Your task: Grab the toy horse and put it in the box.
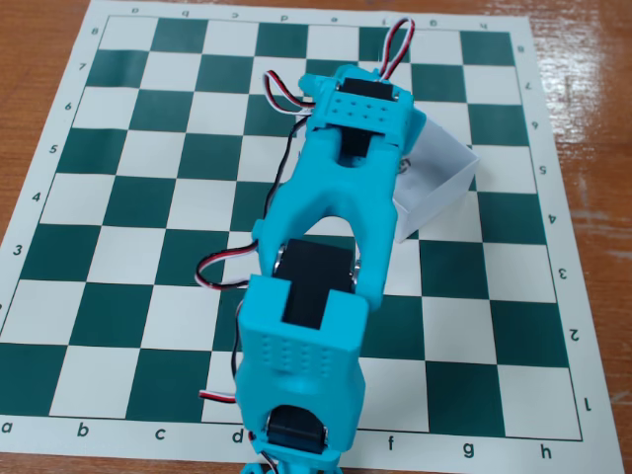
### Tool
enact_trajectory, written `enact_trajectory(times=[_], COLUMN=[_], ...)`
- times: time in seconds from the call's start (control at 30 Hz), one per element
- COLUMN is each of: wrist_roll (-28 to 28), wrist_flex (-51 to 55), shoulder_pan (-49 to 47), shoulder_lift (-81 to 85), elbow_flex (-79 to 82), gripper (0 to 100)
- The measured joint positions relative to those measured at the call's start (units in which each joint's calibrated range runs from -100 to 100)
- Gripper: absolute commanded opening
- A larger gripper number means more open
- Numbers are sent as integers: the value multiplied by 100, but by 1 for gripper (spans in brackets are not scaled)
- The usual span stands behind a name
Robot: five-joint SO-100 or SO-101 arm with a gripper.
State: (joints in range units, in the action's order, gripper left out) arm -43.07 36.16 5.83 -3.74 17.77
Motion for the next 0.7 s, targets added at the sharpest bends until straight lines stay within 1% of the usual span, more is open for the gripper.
enact_trajectory(times=[0.2,0.7], wrist_roll=[-94,-94], wrist_flex=[0,-123], shoulder_pan=[37,-82], shoulder_lift=[0,-43], elbow_flex=[0,73], gripper=[50,50])
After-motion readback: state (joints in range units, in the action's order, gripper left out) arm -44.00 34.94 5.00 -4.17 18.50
